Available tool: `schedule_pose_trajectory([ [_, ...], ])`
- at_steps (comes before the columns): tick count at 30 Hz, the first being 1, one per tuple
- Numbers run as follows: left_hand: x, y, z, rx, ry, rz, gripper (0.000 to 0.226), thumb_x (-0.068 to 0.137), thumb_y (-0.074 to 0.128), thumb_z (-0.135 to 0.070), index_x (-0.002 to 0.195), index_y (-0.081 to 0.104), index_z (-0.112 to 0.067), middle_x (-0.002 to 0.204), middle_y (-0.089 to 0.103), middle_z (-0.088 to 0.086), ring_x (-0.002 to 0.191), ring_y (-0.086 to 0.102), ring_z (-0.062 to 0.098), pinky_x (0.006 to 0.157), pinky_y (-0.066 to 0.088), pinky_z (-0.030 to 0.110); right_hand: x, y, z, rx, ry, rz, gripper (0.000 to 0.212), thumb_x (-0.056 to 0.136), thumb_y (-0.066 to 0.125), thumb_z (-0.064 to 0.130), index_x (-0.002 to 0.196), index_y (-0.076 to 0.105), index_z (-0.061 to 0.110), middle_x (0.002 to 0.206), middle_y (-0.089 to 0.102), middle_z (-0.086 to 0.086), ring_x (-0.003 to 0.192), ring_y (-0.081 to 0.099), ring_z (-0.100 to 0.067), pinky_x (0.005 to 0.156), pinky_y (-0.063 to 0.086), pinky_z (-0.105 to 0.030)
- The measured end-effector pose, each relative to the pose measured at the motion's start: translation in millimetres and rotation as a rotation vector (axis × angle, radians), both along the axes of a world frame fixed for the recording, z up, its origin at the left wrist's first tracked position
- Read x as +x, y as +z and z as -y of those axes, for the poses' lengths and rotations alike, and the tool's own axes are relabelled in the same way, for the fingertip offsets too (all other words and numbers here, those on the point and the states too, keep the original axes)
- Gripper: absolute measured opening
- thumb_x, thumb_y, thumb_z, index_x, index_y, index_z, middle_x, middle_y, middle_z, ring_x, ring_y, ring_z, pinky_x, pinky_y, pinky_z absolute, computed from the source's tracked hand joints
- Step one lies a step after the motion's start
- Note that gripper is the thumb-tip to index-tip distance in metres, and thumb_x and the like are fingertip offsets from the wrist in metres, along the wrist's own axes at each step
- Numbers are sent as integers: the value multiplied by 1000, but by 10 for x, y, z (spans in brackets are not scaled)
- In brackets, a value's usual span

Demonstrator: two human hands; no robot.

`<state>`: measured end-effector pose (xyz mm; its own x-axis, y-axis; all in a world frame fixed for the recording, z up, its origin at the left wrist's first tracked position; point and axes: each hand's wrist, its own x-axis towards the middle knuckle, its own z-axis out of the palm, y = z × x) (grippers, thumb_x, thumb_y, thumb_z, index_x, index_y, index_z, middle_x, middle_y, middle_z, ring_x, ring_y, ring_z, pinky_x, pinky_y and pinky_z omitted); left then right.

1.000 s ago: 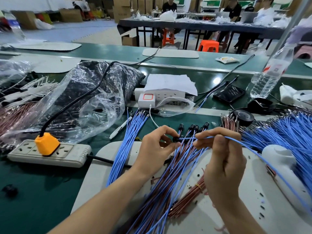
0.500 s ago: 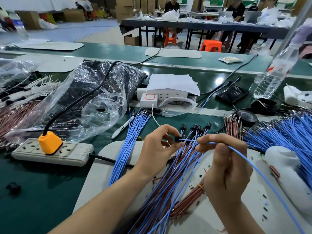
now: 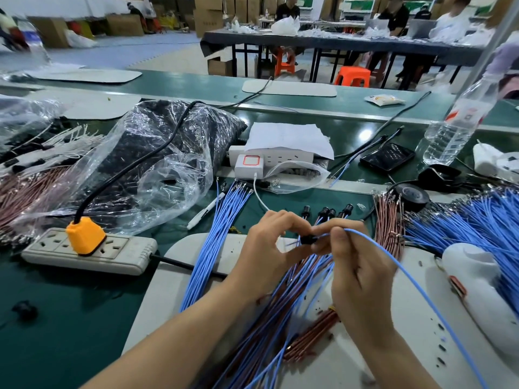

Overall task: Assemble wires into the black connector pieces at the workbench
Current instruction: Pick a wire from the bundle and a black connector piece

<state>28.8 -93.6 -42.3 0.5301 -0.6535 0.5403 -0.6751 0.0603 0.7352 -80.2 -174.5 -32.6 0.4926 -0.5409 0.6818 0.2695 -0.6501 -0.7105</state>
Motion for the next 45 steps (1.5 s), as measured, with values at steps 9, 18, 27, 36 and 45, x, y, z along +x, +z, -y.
schedule_pose_trajectory([
  [9,-26,-63,29,-27,-75,12,22,75,77,-6,74,55,-3,77,56,6,66,50,18,62,47,33,27,69,53,404,99,-128,7,83,67,14,89,70,17,77,71,0,68,67,-10,67,54,-22],
  [18,-34,-18,22,-23,-97,-128,31,79,63,12,87,56,-17,94,63,0,87,63,13,81,53,27,37,15,130,427,40,-148,23,85,65,-2,94,67,19,84,72,0,75,68,-10,70,52,-18],
  [27,481,11,-118,103,609,-37,52,76,40,27,97,71,-8,99,54,6,91,55,23,84,45,31,-87,136,522,1034,-347,474,26,89,62,1,101,44,16,79,60,-3,58,61,-6,65,52,-17],
  [36,100,112,-30,70,379,312,45,84,60,-9,129,54,-9,127,52,6,118,37,18,106,27,20,-54,75,279,264,-356,155,24,87,68,12,86,56,32,74,64,21,68,61,2,67,49,-15],
  [45,-19,26,-9,-12,-59,17,14,87,61,1,97,70,0,86,65,-2,77,59,7,72,42,9,17,-98,-12,-53,-147,64,21,84,72,21,100,59,26,92,63,10,78,64,-14,72,55,-37],
])
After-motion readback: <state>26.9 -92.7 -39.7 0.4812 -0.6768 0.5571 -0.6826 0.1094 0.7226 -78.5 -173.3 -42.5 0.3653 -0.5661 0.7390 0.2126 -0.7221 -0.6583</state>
